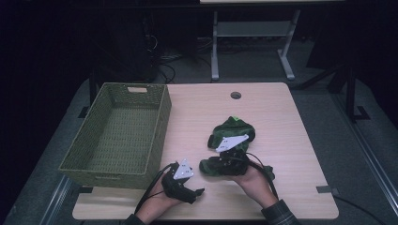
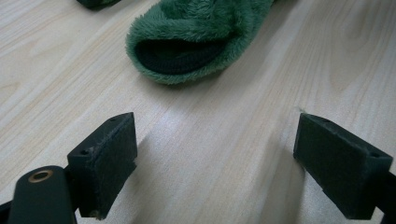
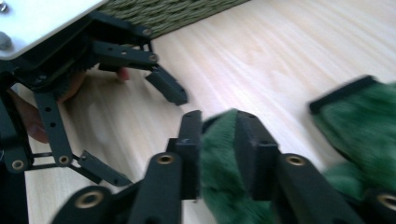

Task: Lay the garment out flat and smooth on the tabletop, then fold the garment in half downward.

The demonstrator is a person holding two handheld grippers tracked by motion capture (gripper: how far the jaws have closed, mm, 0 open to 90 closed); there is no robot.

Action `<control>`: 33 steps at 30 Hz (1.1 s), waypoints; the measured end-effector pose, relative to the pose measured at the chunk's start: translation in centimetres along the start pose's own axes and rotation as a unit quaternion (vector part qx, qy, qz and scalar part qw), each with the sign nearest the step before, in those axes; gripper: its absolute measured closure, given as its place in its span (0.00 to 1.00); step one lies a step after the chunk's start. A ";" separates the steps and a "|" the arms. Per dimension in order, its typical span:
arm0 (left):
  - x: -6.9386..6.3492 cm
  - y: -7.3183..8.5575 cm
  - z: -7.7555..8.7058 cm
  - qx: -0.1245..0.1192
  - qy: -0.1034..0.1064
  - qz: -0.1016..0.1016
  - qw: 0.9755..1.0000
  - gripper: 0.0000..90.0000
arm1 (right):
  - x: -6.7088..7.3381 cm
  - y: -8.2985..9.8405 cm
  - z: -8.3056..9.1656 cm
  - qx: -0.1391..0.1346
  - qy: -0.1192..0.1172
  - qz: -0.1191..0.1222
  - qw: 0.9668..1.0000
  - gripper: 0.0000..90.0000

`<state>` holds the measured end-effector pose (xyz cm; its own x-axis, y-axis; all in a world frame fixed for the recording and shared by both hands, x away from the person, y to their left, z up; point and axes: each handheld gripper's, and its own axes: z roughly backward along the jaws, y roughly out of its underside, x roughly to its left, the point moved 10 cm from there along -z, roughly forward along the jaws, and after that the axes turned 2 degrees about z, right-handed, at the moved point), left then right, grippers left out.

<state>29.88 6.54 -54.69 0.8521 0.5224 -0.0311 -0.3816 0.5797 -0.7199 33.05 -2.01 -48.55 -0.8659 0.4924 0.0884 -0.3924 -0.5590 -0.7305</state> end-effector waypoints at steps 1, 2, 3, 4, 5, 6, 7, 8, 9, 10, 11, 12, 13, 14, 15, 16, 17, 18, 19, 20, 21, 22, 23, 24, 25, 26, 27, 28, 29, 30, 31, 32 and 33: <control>0.0 0.0 0.0 0.000 -0.001 -0.001 1.000 0.14 | 0.3 -0.1 -0.3 0.004 -0.003 -0.001 1.000 0.81; 0.0 0.0 0.0 0.001 -0.001 -0.001 1.000 0.14 | 0.5 -0.1 -0.6 0.004 -0.004 0.002 1.000 0.81; 0.0 0.0 0.0 0.001 -0.001 -0.001 1.000 0.14 | 0.7 -0.1 -0.9 0.008 -0.005 0.002 1.000 0.80; 0.1 0.0 0.0 0.002 -0.001 -0.003 1.000 0.14 | 0.7 0.0 -1.3 0.012 -0.004 0.011 1.000 0.80; 0.1 0.1 0.0 0.003 -0.001 -0.004 1.000 0.14 | 0.8 0.1 -1.6 0.016 -0.006 0.009 1.000 0.78; 0.1 0.1 0.0 0.003 -0.001 -0.005 1.000 0.14 | 0.9 0.2 -1.9 0.019 -0.006 0.010 1.000 0.78; 0.1 0.1 0.0 0.004 -0.001 -0.005 1.000 0.14 | 0.9 0.3 -2.2 0.021 -0.005 0.012 1.000 0.78; 0.1 0.1 0.0 0.004 -0.002 -0.006 1.000 0.14 | 0.9 0.5 -2.6 0.025 -0.006 0.012 1.000 0.78; 0.1 0.0 0.0 0.002 -0.001 -0.004 1.000 0.14 | 0.9 0.8 -2.9 0.029 -0.006 0.017 0.999 0.77; 0.1 0.0 0.0 0.002 -0.001 -0.004 1.000 0.14 | 0.9 0.9 -3.2 0.032 -0.004 0.015 0.999 0.77; 0.1 0.0 0.0 0.002 -0.001 -0.004 1.000 0.14 | 0.9 1.1 -3.5 0.035 0.000 0.015 0.999 0.77; 0.1 0.0 0.0 0.002 -0.001 -0.004 1.000 0.14 | 1.1 1.3 -3.8 0.038 -0.003 0.007 0.999 0.77; 0.1 0.0 0.0 0.003 -0.001 -0.004 1.000 0.14 | 1.0 1.5 -4.1 0.042 0.000 0.009 0.999 0.77; 0.1 0.0 0.0 0.003 0.000 -0.004 1.000 0.14 | 0.9 1.8 -4.3 0.047 0.000 0.012 0.999 0.77; 0.1 0.0 0.0 0.003 -0.001 -0.004 1.000 0.14 | 0.9 2.0 -4.5 0.050 0.003 0.014 0.999 0.77; 0.1 0.0 0.0 0.003 -0.001 -0.004 1.000 0.14 | 0.8 2.2 -4.8 0.054 0.008 0.018 0.998 0.77; 0.1 0.0 0.0 0.003 -0.001 -0.004 1.000 0.14 | 0.8 2.2 -4.8 0.054 0.014 0.021 0.998 0.78; 0.1 0.0 0.0 0.003 -0.001 -0.004 1.000 0.14 | 0.7 2.3 -4.9 0.057 0.021 0.030 0.998 0.79; 0.1 0.0 0.0 0.003 -0.001 -0.004 1.000 0.14 | 0.8 2.3 -4.9 0.058 0.025 0.030 0.998 0.81; 0.1 0.0 0.0 0.003 -0.001 -0.005 1.000 0.14 | 0.8 2.4 -5.0 0.058 0.029 0.030 0.997 0.84; 0.1 0.0 0.0 0.002 -0.001 -0.004 1.000 0.14 | 0.8 2.4 -5.1 0.055 0.031 0.030 0.998 0.86; 0.1 0.0 0.0 0.001 -0.001 -0.004 1.000 0.14 | 0.9 2.5 -5.2 0.056 0.032 0.030 0.997 0.89; 0.1 0.0 0.0 0.001 -0.001 -0.005 1.000 0.14 | 1.1 2.5 -5.3 0.055 0.032 0.031 0.998 0.92; 0.1 0.0 0.0 0.002 -0.001 -0.007 1.000 0.14 | 1.2 2.6 -5.3 0.054 0.034 0.033 0.997 0.94; 0.1 0.0 0.0 0.003 -0.001 -0.008 1.000 0.14 | 1.3 2.6 -5.3 0.055 0.036 0.038 0.997 0.95; 0.1 0.0 0.0 0.002 -0.001 -0.007 1.000 0.14 | 1.4 2.6 -5.2 0.054 0.034 0.037 0.997 0.96; 0.1 0.0 0.0 0.002 -0.001 -0.006 1.000 0.14 | 1.4 2.7 -5.2 0.053 0.025 0.031 0.998 0.96; 0.1 0.0 0.0 0.001 -0.001 -0.006 1.000 0.14 | 1.5 2.6 -5.1 0.051 0.020 0.022 0.998 0.97; 0.1 0.0 0.0 0.001 0.000 -0.004 1.000 0.14 | 1.4 2.7 -5.1 0.051 0.016 0.022 0.998 0.97; 0.0 0.0 0.0 0.001 0.000 -0.003 1.000 0.14 | 1.5 2.7 -4.9 0.050 0.010 0.018 0.999 0.97; 0.1 0.0 0.0 0.003 0.000 -0.005 1.000 0.14 | 1.6 2.6 -4.7 0.049 0.004 0.014 0.999 0.97; 0.1 0.0 0.0 0.003 0.000 -0.005 1.000 0.14 | 1.7 2.4 -4.5 0.042 -0.003 0.009 0.999 0.97; 0.1 0.0 0.0 0.003 0.000 -0.006 1.000 0.14 | 1.7 2.1 -4.2 0.033 -0.009 0.007 0.999 0.97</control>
<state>29.94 6.60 -54.71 0.8565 0.5156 -0.0236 -0.3744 0.5892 -0.7160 32.00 0.45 -52.78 -0.8766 0.4727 0.0904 -0.3991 -0.6089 -0.6855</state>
